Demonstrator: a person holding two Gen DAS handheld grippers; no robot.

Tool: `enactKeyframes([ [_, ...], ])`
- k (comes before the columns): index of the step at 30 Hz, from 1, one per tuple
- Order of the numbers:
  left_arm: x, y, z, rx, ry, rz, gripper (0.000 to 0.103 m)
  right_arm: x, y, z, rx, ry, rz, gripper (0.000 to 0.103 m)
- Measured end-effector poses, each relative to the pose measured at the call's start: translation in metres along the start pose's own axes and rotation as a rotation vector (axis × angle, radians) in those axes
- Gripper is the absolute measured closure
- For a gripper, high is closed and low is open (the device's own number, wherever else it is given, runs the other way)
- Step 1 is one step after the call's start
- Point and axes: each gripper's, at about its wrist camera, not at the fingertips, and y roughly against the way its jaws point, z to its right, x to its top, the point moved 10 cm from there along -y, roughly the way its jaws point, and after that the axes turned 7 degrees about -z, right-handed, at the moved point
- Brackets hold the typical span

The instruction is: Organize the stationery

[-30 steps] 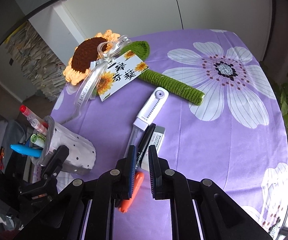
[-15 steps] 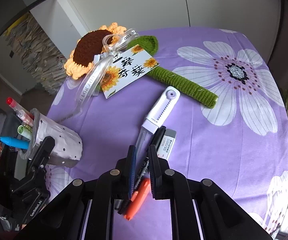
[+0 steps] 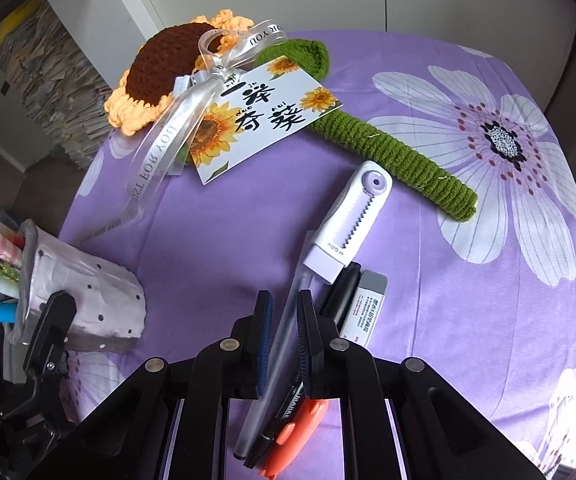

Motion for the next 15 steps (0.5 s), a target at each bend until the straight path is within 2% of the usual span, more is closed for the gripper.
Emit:
enactKeyframes([
  [15,0.000,-0.001,-0.001,-0.015,0.008,0.002,0.034,0.017,-0.009,-0.008,-0.057,0.022,0.017,0.092],
])
